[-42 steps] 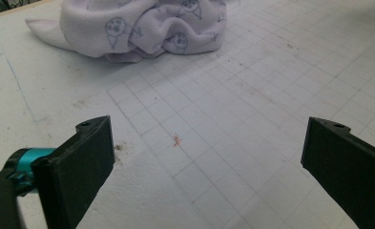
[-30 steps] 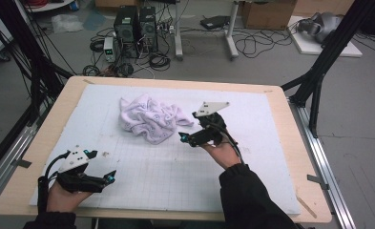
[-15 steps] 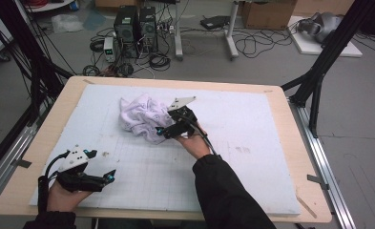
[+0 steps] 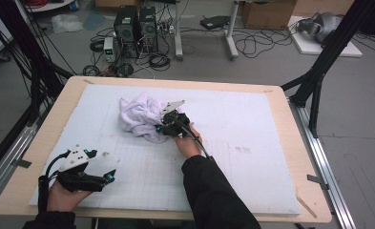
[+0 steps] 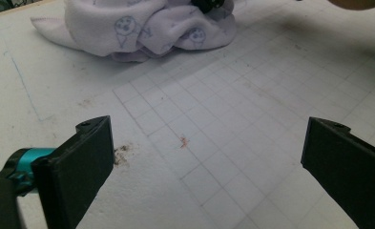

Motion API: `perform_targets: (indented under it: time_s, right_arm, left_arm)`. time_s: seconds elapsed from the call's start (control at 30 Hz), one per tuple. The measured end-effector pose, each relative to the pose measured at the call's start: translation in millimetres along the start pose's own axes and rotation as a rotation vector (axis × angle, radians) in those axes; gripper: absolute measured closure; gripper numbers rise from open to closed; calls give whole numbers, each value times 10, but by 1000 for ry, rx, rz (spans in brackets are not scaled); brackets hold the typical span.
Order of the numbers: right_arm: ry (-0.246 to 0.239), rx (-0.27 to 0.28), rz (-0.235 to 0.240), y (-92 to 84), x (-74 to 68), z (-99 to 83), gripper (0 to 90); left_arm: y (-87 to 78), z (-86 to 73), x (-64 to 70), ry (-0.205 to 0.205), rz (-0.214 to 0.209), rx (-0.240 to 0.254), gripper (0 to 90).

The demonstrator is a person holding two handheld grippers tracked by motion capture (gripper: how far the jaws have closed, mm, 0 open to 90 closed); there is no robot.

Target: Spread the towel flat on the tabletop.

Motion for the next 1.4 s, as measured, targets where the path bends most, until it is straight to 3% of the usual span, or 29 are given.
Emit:
perform_targets:
  time_s: [0.1,0.13,0.17,0.27,0.3,0.37,0.5,0.57,0.6,0.63,0.7,0.77,0.8,0.87,0.9,0.93,1.0,1.1,1.13,1.17,1.2,1.23,1.33,1.4]
  right_arm:
    - [-1,28,38,-224,36,52,744]
    - [-1,28,38,-224,36,52,744]
    - [8,54,81,-393,28,84,744]
    - [-25,38,119,-656,-38,91,743]
    - [-25,38,119,-656,-38,91,743]
    - [-65,12,168,-918,-186,25,742]
    - [-98,-15,195,-1164,-367,-112,740]
    - [-103,-30,217,-1310,-491,-236,740]
    - [-90,-46,232,-1422,-626,-395,736]
    - [-90,-46,232,-1422,-626,-395,736]
    - [-86,-66,241,-1462,-765,-574,726]
    - [-109,-112,253,-1433,-908,-734,610]
    - [-95,-78,292,-1461,-983,-808,488]
    - [-78,-4,292,-1568,-969,-797,415]
    - [-78,-4,292,-1568,-969,-797,415]
    - [-76,27,286,-1626,-942,-783,408]
    - [-78,66,219,-1695,-844,-763,390]
    - [-93,34,106,-1592,-634,-783,393]
    - [-69,-5,105,-1443,-503,-817,394]
    - [-69,-5,105,-1443,-503,-817,394]
    - [-38,-25,114,-1306,-416,-841,396]
    - [-38,-25,114,-1306,-416,-841,396]
    - [-45,-53,126,-1141,-363,-876,418]
    - [-26,-88,144,-1049,-349,-911,483]
  left_arm:
    - [-13,2,-12,-5,0,6,45]
    - [-15,3,-16,-6,0,8,45]
    - [-16,4,-18,-7,-2,9,45]
    - [-19,10,-13,-6,-2,13,45]
    - [-25,15,-9,-6,-3,15,45]
    - [-34,26,-4,-6,-3,20,45]
    - [-51,48,14,-4,-6,28,45]
    - [-54,59,28,2,-12,29,45]
    - [-51,64,36,3,-15,30,45]
    - [-46,68,47,3,-17,30,45]
    - [-29,78,62,9,-26,27,46]
    - [-10,91,84,9,-34,27,45]
    - [2,105,99,11,-39,26,45]
    - [20,137,124,19,-51,24,45]
    - [34,161,138,24,-58,25,45]
    - [51,189,154,28,-66,26,46]
    - [102,257,186,38,-97,32,83]
    - [241,400,249,54,-133,30,95]
    - [296,454,270,64,-147,29,125]
    - [361,504,291,67,-162,30,125]
    - [429,549,304,73,-176,25,159]
    - [504,588,314,76,-191,19,159]
    - [749,662,320,82,-211,-25,269]
    - [910,663,319,84,-225,-70,324]
Point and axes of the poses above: each handheld gripper's, and its own axes: y roughly forward along the jaws, z roughly out of its top, x roughly to its right, the point moved 2 cm from there along y, roughly forward along the jaws, and after that the axes turned 1 degree about y, right-handed, at the moved point
